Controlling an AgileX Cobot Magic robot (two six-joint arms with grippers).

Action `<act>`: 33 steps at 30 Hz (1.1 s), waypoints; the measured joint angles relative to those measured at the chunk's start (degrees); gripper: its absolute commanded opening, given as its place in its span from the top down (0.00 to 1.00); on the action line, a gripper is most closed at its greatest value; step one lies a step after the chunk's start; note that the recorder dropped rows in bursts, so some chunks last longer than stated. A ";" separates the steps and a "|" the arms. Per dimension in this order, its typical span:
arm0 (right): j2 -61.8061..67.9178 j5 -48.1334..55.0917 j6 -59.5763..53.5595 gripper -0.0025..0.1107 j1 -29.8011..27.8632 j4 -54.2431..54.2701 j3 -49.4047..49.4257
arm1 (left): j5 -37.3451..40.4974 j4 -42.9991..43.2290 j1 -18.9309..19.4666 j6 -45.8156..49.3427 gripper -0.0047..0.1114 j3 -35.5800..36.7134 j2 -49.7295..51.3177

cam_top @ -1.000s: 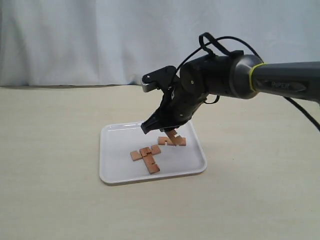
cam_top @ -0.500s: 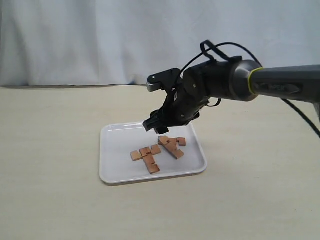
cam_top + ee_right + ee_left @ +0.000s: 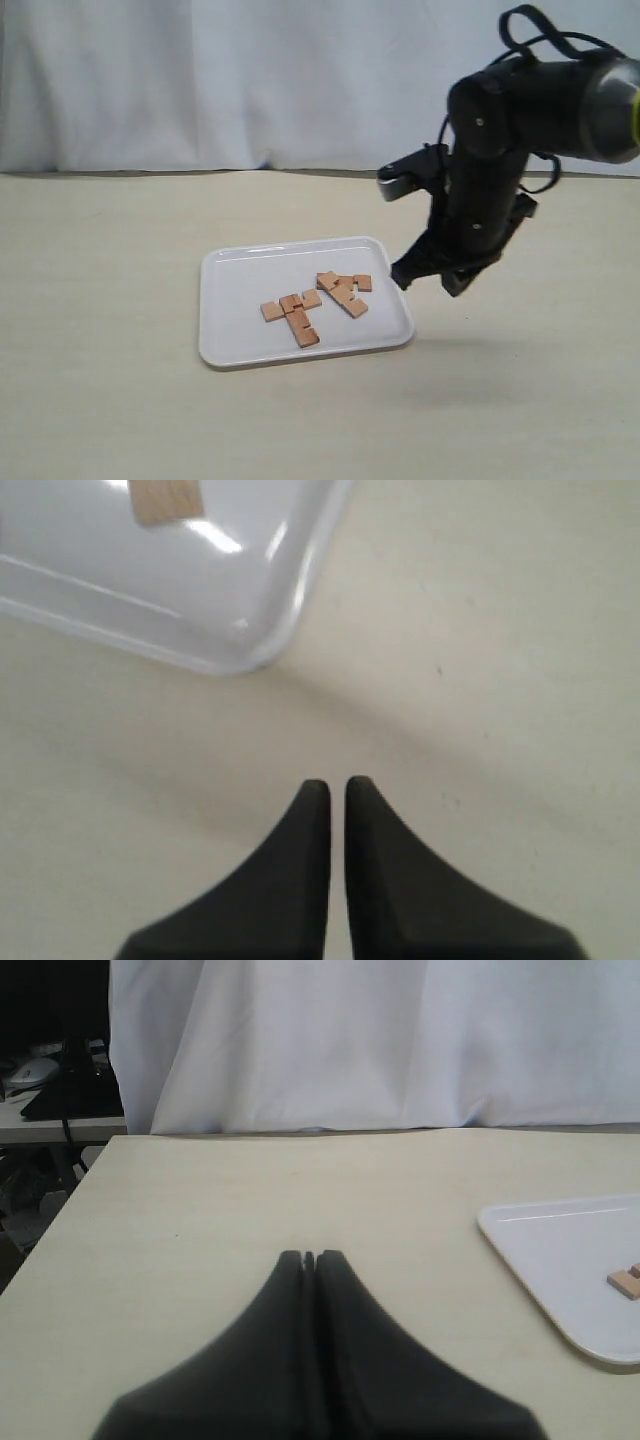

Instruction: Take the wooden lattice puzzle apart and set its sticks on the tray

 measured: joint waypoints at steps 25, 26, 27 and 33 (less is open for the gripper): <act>-74.15 -43.14 9.04 0.94 -14.35 2.66 54.33 | 0.00 0.00 0.00 0.00 0.96 0.00 0.00; -77.74 -44.77 9.60 0.94 -14.35 2.94 55.97 | 0.00 0.00 0.00 0.00 0.96 0.00 0.00; -82.33 -46.79 10.09 0.94 -14.35 3.81 57.97 | 0.00 0.00 0.00 0.00 0.96 0.00 0.00; -98.23 -51.66 10.50 0.94 -14.35 5.41 62.81 | 0.00 0.00 0.00 0.00 0.96 0.00 0.00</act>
